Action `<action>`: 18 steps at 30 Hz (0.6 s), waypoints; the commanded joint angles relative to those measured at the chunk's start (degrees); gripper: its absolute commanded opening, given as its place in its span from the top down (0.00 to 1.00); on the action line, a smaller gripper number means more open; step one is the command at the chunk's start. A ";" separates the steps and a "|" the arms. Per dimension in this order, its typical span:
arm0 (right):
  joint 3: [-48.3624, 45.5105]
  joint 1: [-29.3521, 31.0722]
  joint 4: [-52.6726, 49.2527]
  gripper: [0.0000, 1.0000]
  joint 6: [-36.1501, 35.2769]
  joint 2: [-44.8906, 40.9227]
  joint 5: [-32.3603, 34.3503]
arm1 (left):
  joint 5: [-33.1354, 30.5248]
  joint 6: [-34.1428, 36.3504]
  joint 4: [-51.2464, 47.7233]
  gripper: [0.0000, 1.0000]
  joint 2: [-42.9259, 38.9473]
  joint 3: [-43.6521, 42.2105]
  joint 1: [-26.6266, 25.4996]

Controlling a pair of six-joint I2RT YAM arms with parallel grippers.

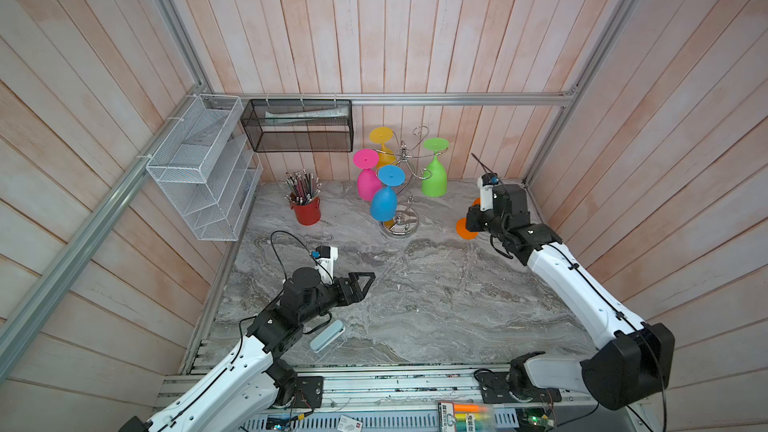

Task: Take the wine glass off the wine glass rack
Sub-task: 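Carry the glass with the right gripper to the far table corner, lowering it upright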

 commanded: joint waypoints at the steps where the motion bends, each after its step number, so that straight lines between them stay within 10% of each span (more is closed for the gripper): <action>1: 3.72 -6.70 2.04 1.00 -0.35 3.36 -2.52 | 0.18 3.11 -3.80 0.00 -1.20 2.33 -0.24; 18: 22.93 -22.54 4.62 1.00 0.35 28.72 -2.01 | 4.72 3.97 -0.70 0.00 7.25 6.85 -1.21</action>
